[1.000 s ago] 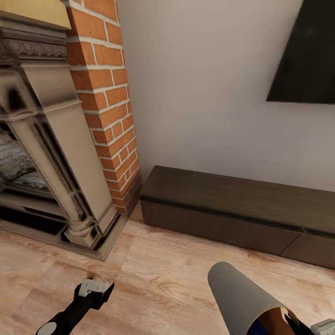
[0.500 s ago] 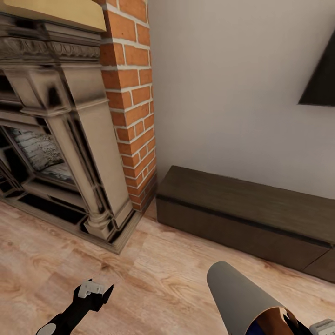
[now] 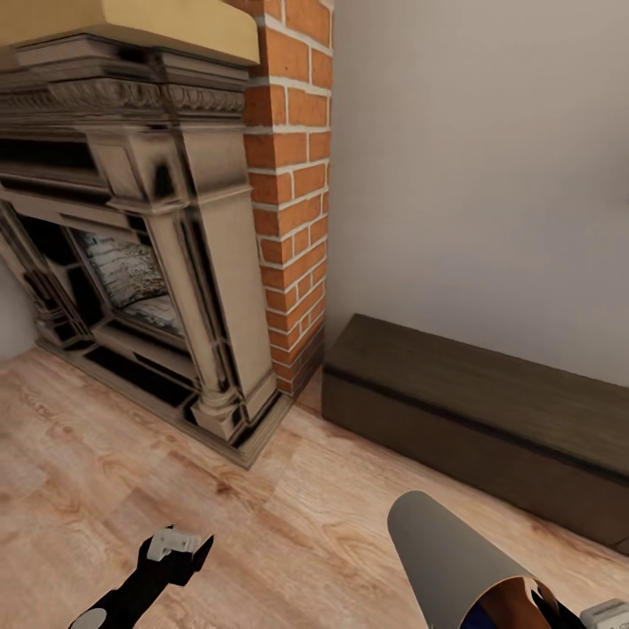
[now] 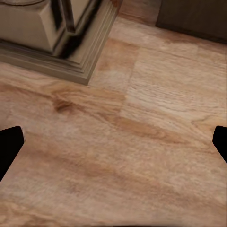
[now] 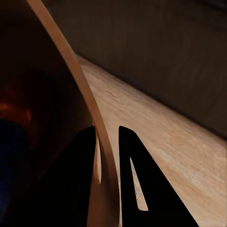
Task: Put the three can of soda from the living room inside the tash can in the kitchen.
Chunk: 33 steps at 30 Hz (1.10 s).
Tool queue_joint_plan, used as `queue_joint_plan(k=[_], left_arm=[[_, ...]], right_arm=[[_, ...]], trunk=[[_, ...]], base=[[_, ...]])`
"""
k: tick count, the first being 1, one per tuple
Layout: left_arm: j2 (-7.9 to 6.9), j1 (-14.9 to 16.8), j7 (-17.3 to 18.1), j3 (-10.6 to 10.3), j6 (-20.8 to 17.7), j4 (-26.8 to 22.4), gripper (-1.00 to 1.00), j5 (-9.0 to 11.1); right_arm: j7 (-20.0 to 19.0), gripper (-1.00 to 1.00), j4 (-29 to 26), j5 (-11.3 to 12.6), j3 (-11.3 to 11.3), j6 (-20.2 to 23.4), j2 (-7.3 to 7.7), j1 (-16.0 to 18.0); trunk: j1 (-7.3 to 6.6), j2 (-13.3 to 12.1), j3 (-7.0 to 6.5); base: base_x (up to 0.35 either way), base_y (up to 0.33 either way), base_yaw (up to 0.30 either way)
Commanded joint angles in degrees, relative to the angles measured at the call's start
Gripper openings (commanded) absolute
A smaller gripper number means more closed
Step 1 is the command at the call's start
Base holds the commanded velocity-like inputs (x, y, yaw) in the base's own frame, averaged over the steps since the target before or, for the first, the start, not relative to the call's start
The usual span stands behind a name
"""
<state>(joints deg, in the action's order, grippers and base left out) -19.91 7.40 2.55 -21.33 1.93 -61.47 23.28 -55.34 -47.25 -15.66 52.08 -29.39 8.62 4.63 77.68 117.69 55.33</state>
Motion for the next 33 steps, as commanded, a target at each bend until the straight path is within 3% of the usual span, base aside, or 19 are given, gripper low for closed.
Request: queue_joint_plan(k=[1,33], left_arm=[[0.18,0.0,0.0,0.0,0.0,0.0,1.0,0.0],[0.57,0.1,0.0,0.0,0.9,1.7,1.0,0.1]], right_arm=[[-0.3,-1.0,-0.1,0.3,0.0,0.0,-0.01,0.0],[-0.4,-1.0,-0.1,-0.1,0.0,0.0,-0.36,0.0]], trunk=[[0.0,0.0,-0.03],[0.0,0.0,-0.79]], base=[[0.0,0.0,0.249],[0.005,0.002,0.248]])
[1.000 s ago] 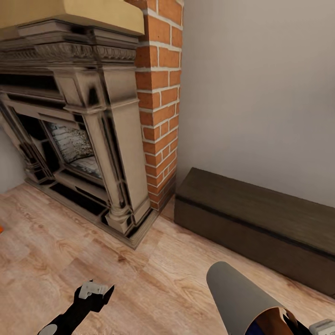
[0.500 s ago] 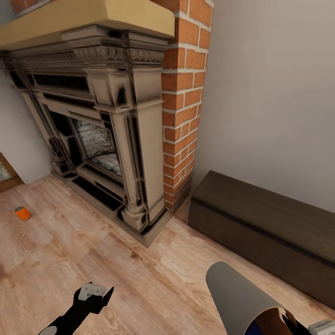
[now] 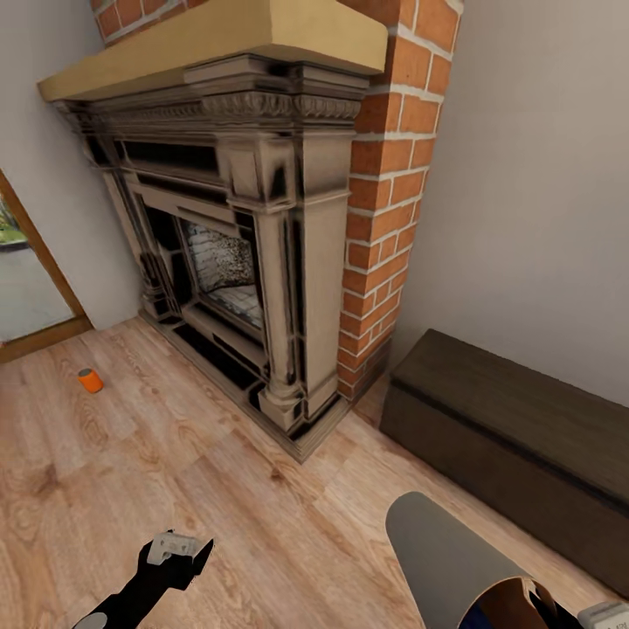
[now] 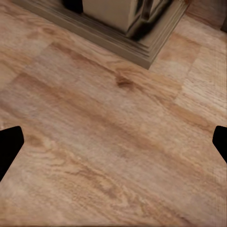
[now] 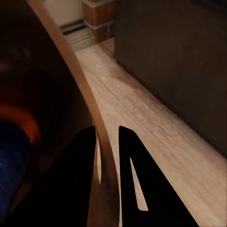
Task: Put the three can of soda from the living room inside the tash can in the kitchen.
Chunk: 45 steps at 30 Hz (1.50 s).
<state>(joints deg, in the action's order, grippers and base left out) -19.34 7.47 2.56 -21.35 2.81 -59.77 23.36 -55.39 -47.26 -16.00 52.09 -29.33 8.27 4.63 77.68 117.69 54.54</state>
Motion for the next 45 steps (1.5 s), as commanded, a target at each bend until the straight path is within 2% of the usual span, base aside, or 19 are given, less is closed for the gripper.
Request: queue_joint_plan(k=[1,15,31,45], left_arm=[[0.0,0.0,0.0,0.0,0.0,0.0,1.0,0.0],[0.03,0.0,0.1,0.0,-0.1,0.0,1.0,-0.2],[0.09,0.0,0.2,0.0,-0.2,0.0,1.0,-0.2],[0.29,0.0,0.3,0.0,-0.5,0.0,1.0,-0.2]], right_arm=[[-0.3,-1.0,-0.1,0.3,0.0,0.0,-0.01,0.0],[-0.3,-1.0,-0.1,0.4,0.0,0.0,-0.01,0.0],[-0.3,-1.0,-0.1,0.4,-0.1,0.0,-0.01,0.0],[-0.3,-1.0,-0.1,0.2,-0.1,0.0,-0.01,0.0]], trunk=[[0.0,0.0,-0.03],[0.0,0.0,-0.34],[0.0,0.0,-0.36],[0.0,0.0,-0.36]], base=[[0.123,0.093,0.248],[0.209,0.238,0.224],[0.181,0.25,0.012],[0.024,0.314,0.0]])
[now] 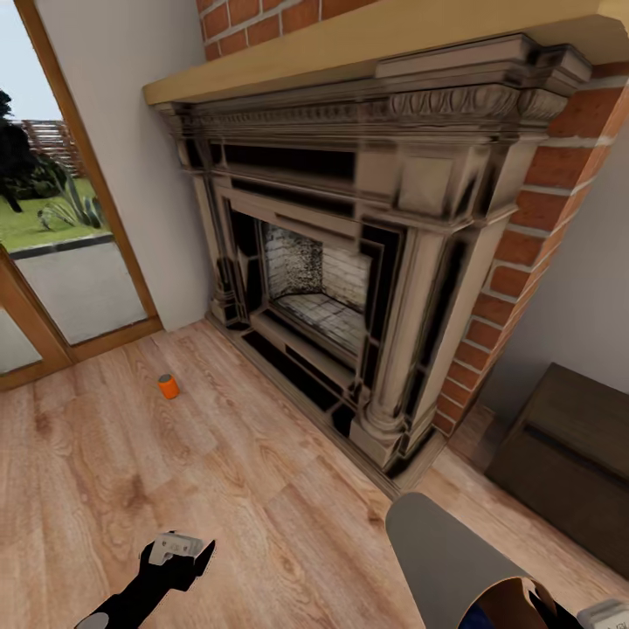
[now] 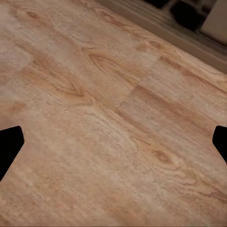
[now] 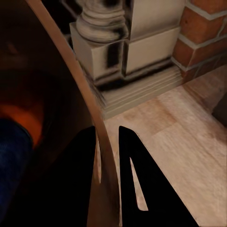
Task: Put the three can of soda from the living room inside the tash can in the kitchen.
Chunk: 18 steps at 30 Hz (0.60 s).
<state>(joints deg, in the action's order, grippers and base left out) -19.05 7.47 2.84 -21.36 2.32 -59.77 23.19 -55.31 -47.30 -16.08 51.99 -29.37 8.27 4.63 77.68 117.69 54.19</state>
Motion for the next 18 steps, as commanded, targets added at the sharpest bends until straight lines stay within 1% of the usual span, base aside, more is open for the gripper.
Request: queue_joint_plan(k=[1,18], left_arm=[[0.04,0.0,0.0,0.0,0.0,0.0,1.0,0.0],[0.12,0.0,0.1,0.0,0.0,0.0,1.0,0.0]], right_arm=[[-0.3,-1.0,-0.1,0.3,0.0,0.0,-0.01,0.0],[-0.4,-1.0,-0.1,0.1,0.0,0.0,-0.01,0.0]], trunk=[[0.0,0.0,-0.01],[0.0,0.0,-0.01]], base=[[0.001,0.321,0.0],[0.0,0.322,0.0]])
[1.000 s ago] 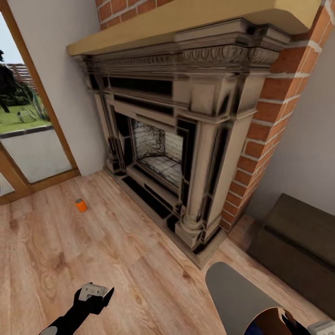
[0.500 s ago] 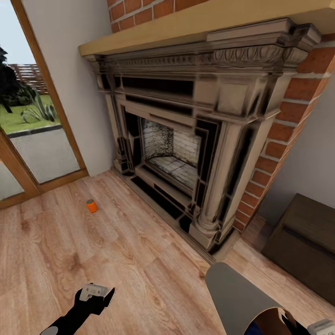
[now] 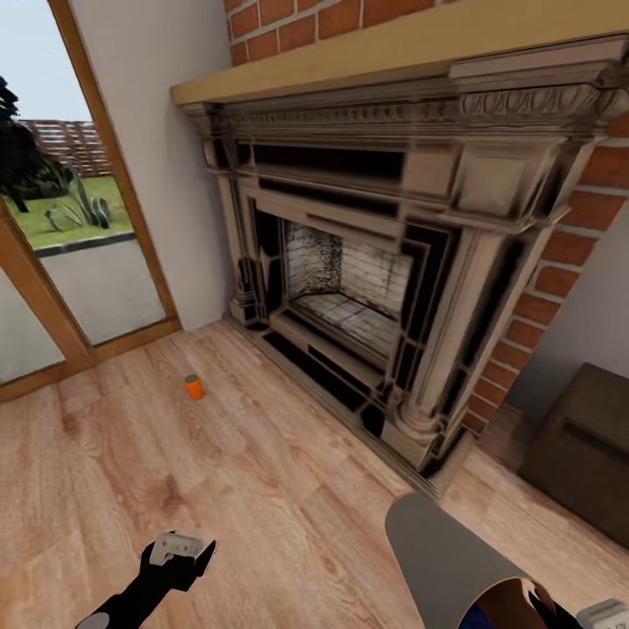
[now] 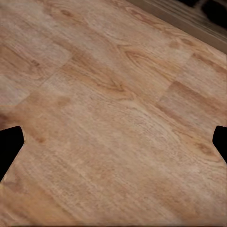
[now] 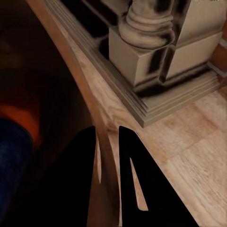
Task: Put the three can of soda from the living room inside the tash can in the kitchen.
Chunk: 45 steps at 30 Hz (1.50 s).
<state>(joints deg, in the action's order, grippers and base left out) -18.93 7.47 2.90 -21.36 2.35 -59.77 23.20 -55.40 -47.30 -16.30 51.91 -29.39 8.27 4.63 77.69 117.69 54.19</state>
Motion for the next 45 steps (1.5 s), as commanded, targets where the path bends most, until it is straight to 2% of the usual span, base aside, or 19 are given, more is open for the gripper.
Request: queue_joint_plan(k=[1,24,38,45], left_arm=[[-0.02,0.0,0.0,0.0,0.0,0.0,1.0,0.0],[0.03,0.0,0.1,0.0,-0.2,0.1,1.0,0.1],[0.03,0.0,0.2,0.0,-0.2,0.1,1.0,0.1],[0.63,0.0,0.3,0.0,0.0,2.4,1.0,0.0]], right_arm=[[-0.3,-1.0,-0.1,0.4,0.1,0.0,-0.01,0.0],[-0.3,-1.0,-0.1,0.6,0.1,0.0,-0.01,0.0],[-0.2,-1.0,-0.1,0.8,0.1,0.0,0.02,0.0],[-0.2,-1.0,-0.1,0.8,0.1,0.0,0.0,0.0]], trunk=[[0.0,0.0,-0.01],[0.0,0.0,-0.07],[0.0,0.0,-0.9],[0.0,0.0,-1.37]], base=[[0.0,0.322,0.0],[0.023,0.322,-0.007],[0.089,0.322,-0.164],[0.091,0.322,-0.184]])
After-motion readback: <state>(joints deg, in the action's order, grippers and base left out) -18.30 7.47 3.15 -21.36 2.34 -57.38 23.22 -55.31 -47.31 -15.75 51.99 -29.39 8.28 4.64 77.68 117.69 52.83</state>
